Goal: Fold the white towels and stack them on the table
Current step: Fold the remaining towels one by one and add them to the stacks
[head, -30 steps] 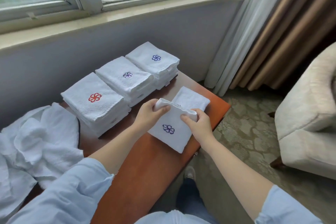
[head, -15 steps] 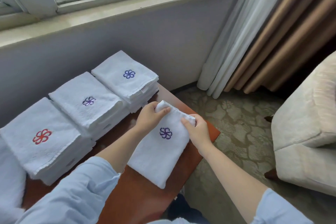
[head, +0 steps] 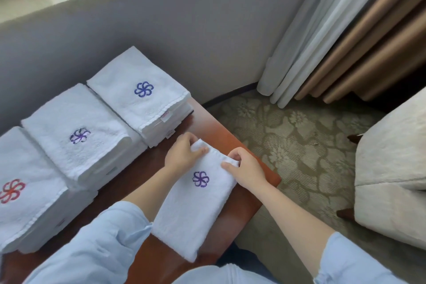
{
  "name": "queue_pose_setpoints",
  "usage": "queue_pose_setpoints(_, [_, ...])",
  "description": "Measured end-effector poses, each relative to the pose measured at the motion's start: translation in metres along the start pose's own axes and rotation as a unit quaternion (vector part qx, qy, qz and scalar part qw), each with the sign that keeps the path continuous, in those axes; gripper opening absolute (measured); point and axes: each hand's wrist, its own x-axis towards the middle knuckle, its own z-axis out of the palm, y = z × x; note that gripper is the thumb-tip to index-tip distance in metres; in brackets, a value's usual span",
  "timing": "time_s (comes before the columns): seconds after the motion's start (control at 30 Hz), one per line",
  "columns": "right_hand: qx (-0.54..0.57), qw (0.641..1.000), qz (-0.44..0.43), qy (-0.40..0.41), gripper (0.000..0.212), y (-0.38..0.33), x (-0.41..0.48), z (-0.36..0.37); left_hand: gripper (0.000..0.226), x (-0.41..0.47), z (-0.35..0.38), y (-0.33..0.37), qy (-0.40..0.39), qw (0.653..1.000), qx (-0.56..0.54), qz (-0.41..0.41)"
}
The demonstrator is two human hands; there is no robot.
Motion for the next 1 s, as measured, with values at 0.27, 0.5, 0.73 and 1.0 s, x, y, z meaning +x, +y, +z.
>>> queue_pose_setpoints(0.27, [-0.084,0.996,-0.032,-0.026,0.016,-0.003,0.006,-0.008,0.027,-0.008,-0.005,0.009,0.036,0.997,0.054,0.036])
queue_pose_setpoints(0.5, [-0.124,0.988,-0.066,-0.06,0.01,-0.001,-0.012,-0.009,0.024,-0.055,-0.011,0.015,0.066,0.946,0.27,0.167])
queue_pose_setpoints(0.73, [-0.173,0.98,-0.062,-0.077,0.01,0.008,-0.048,0.003,0.032,-0.116,-0.004,-0.008,0.01,0.945,0.293,0.148])
queue_pose_setpoints(1.0, [-0.205,0.961,-0.096,-0.159,0.004,0.009,-0.116,0.03,0.041,-0.182,-0.003,-0.042,0.039,0.941,0.289,0.171])
